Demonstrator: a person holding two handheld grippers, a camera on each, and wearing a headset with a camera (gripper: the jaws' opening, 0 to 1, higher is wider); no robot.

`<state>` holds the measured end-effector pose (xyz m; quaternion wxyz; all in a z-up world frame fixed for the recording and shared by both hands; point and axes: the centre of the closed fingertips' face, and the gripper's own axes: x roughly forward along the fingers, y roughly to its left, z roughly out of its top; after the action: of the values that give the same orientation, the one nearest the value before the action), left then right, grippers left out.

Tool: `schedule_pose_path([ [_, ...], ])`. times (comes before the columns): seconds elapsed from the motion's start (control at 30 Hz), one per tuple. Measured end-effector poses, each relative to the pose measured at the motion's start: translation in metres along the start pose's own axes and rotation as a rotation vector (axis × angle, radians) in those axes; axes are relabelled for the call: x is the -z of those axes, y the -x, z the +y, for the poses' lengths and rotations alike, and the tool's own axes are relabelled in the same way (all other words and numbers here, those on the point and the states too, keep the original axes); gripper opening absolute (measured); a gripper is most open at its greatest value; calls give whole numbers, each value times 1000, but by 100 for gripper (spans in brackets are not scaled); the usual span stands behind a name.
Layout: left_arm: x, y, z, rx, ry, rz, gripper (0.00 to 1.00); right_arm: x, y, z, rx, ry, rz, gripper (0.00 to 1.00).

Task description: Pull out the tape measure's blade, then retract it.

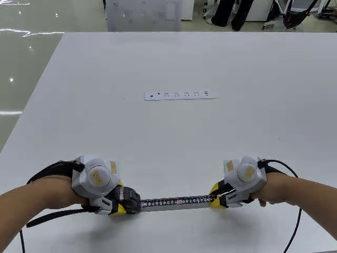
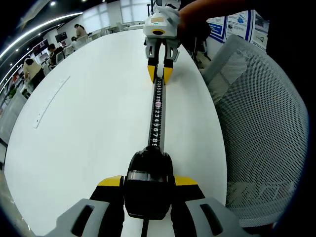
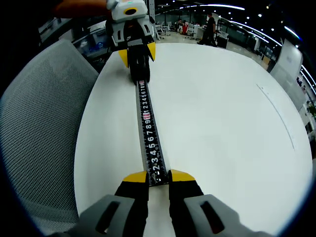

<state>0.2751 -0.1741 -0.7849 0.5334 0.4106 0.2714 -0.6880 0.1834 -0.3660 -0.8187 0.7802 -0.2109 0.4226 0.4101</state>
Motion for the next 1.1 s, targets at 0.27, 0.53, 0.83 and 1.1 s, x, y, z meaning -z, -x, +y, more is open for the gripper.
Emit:
schedule_pose_path([
  [0.27, 0, 0, 0, 2, -2, 1, 33, 6, 3, -1, 2, -8, 3, 13],
  [0.53, 0, 0, -1, 0, -2, 1, 33, 13, 8, -1, 7, -9, 12, 13],
  [0.83, 1, 0, -1, 0, -2, 2, 33, 18, 11, -4, 10, -19, 15, 13],
  [1.1, 1, 0, -1, 0, -1, 2, 33, 22, 13, -5, 7, -25, 24, 13],
])
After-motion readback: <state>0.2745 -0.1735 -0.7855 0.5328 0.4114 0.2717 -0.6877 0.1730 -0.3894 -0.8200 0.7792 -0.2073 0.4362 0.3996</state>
